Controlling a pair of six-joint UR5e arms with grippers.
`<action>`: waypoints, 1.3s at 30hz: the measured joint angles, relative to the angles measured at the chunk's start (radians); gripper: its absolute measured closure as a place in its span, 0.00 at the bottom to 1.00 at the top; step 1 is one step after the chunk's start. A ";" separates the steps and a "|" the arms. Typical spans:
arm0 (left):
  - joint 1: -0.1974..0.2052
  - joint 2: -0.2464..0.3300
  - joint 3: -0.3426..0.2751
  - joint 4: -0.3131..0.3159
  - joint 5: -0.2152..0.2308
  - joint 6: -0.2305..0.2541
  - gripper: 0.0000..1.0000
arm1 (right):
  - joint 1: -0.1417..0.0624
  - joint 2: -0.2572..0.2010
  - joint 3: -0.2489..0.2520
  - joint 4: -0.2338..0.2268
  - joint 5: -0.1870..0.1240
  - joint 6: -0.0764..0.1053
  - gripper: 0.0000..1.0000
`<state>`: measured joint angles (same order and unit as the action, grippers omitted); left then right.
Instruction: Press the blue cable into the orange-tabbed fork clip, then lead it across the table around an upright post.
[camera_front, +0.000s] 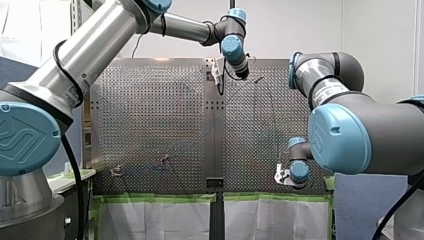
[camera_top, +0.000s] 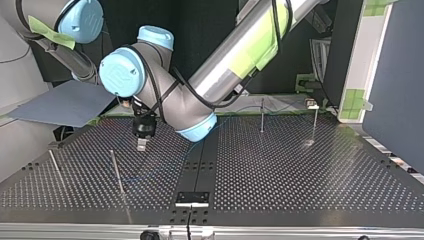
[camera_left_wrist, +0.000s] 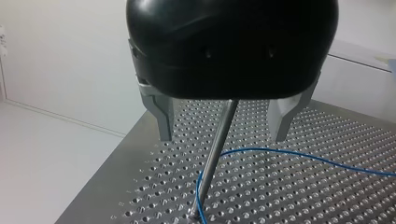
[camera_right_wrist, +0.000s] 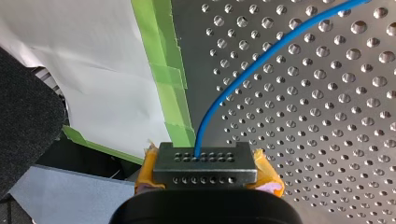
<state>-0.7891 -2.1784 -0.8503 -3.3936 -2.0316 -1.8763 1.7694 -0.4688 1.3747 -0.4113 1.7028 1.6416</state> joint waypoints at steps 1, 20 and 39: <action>0.000 0.000 0.000 0.000 0.000 -0.001 0.00 | 0.000 0.000 0.000 0.000 0.000 0.000 1.00; -0.021 0.002 0.000 -0.037 -0.039 -0.008 0.00 | 0.001 0.000 0.000 0.003 0.000 0.000 1.00; -0.110 0.120 -0.120 0.014 -0.117 -0.002 0.00 | 0.000 0.000 0.000 0.006 -0.001 0.000 1.00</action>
<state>-0.8993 -2.0580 -0.9701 -3.3796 -2.1483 -1.8778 1.7697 -0.4691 1.3744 -0.4051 1.7020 1.6416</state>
